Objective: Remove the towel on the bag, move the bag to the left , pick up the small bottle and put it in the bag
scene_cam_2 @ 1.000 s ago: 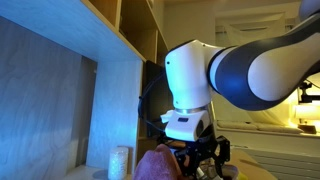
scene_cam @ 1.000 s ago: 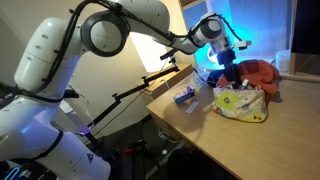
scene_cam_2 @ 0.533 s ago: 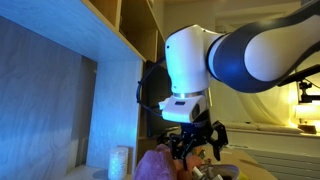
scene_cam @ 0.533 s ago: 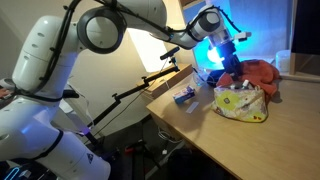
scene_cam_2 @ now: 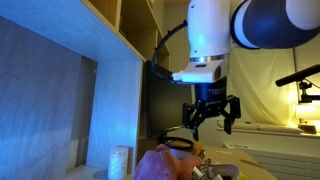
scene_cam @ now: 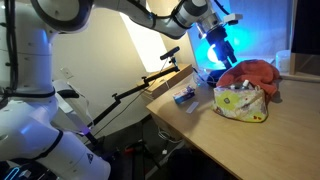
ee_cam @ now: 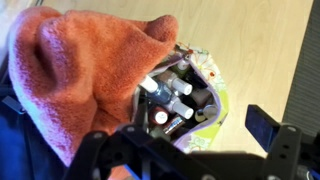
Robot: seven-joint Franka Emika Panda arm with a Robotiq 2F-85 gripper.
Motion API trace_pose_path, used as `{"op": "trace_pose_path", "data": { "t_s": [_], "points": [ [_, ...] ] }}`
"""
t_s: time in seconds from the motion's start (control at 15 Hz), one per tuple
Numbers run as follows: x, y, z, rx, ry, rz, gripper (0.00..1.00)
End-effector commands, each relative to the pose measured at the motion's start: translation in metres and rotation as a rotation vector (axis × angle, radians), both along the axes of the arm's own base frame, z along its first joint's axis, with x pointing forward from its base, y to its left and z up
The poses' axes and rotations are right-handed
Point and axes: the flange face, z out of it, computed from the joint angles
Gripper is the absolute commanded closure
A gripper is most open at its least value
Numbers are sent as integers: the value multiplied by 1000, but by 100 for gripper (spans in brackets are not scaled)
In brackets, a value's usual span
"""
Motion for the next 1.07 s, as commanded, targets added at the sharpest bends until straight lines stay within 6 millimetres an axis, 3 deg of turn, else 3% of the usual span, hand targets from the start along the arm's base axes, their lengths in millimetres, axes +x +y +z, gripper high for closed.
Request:
{"op": "trace_pose_path", "data": {
  "t_s": [0.0,0.33,0.6,0.67,0.8,1.0],
  "points": [
    [-28,-22,-14,3,18,-10,0],
    [-37,-45,-69,5,110,-24,0],
    [-40,-52,-98,-9,159,-40,0],
    [-40,-52,-103,-7,164,-40,25],
    [-41,-52,-109,-13,173,-43,32],
    [-43,-55,-110,-13,173,-53,58]
  ]
}}
